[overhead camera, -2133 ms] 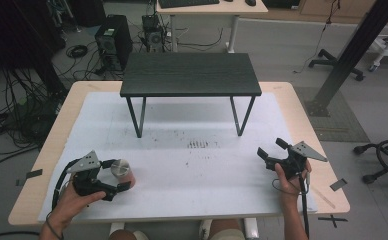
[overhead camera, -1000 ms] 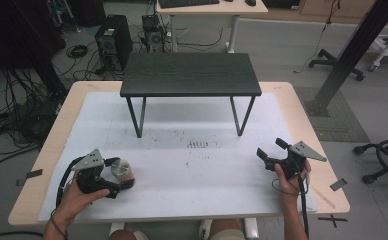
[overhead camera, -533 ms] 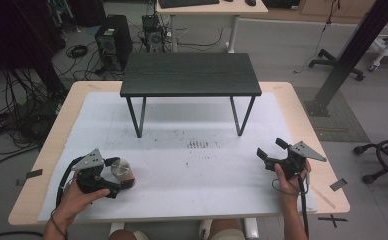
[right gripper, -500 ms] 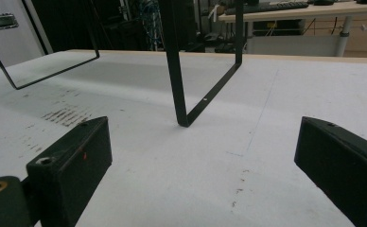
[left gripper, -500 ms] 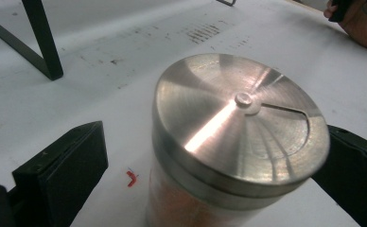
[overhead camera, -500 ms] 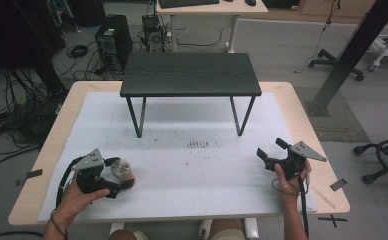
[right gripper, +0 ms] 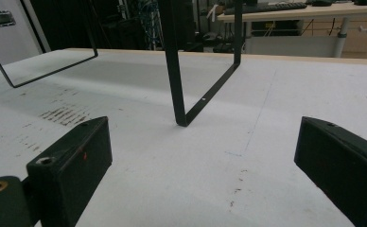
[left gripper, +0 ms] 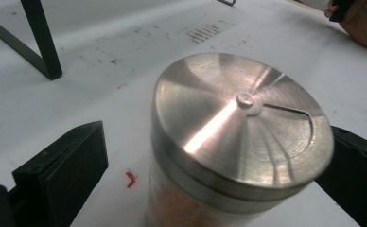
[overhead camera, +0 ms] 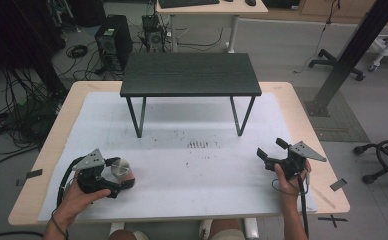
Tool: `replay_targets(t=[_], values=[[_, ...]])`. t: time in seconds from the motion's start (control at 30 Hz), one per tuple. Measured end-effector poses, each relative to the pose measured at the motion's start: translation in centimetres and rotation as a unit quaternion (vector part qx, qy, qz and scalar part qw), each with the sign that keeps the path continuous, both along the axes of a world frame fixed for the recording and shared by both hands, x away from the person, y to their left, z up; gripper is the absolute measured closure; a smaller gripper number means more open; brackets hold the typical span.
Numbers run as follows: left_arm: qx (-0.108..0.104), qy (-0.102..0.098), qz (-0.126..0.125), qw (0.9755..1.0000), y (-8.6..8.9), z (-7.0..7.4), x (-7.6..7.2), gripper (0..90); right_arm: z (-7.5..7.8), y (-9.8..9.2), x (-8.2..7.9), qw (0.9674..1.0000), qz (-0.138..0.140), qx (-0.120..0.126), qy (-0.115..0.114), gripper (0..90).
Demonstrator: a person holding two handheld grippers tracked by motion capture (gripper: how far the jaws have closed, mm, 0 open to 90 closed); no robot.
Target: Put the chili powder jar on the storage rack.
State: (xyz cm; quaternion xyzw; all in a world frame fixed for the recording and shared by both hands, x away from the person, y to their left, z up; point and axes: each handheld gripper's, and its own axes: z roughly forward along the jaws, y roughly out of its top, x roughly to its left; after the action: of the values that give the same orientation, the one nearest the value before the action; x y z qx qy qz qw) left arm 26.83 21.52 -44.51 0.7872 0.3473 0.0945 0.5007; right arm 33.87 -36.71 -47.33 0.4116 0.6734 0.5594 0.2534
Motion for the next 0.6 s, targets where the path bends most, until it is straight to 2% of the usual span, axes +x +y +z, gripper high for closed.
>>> replay_targets(t=[0.6], values=[[0.003,0.0,-0.001,1.0,0.01,-0.04,0.11,1.0,0.01,0.03,0.01,1.0,0.0,-0.002,-0.001,4.9]])
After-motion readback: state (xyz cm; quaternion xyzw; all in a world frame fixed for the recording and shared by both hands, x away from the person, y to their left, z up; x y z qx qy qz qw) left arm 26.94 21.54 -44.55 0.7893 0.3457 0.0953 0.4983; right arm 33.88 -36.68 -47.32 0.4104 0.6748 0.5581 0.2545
